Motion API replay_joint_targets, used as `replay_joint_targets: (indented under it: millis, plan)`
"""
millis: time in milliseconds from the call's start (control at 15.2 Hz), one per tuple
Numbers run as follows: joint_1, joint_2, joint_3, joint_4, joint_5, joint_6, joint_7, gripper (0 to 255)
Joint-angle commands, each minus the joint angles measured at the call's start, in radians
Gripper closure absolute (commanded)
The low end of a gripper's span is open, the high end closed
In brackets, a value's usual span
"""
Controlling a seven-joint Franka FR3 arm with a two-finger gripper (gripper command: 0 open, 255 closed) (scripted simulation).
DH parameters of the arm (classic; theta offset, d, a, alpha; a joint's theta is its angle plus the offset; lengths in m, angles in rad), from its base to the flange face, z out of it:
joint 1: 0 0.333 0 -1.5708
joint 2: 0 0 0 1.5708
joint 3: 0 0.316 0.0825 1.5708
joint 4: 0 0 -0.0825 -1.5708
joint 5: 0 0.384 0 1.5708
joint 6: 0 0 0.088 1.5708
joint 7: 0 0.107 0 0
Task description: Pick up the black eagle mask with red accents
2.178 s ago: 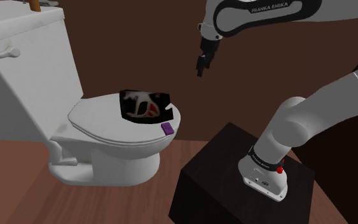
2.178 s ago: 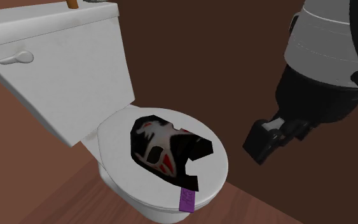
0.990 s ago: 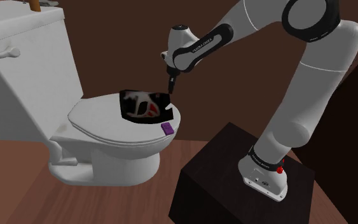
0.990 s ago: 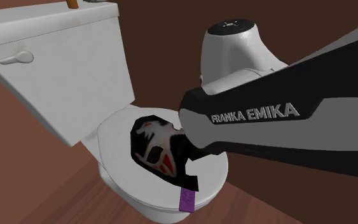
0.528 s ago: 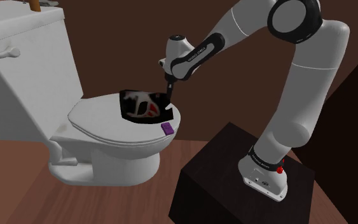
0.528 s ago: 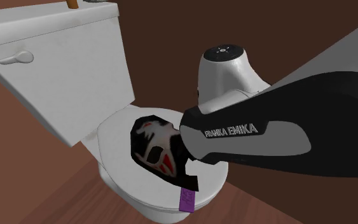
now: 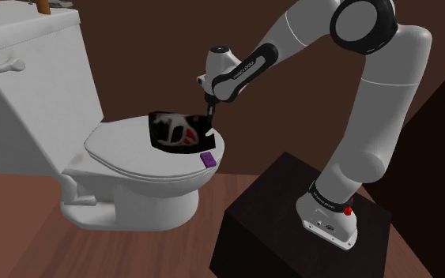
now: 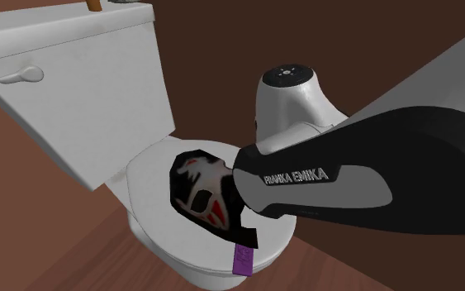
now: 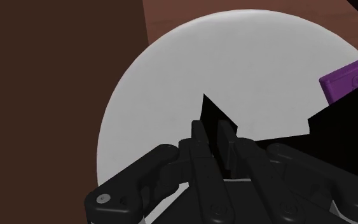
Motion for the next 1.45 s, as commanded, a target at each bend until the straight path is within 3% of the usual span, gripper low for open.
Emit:
replay_joint_targets:
  millis: [0,264,1386]
  plan:
    - [0.000,0.000,0.000,0.000,0.000,0.000,0.000,255]
    - [0.000,0.000,0.000,0.001,0.000,0.000,-0.001,255]
    - [-0.002,-0.134,0.013,0.050,0.040,-0.182,-0.051,255]
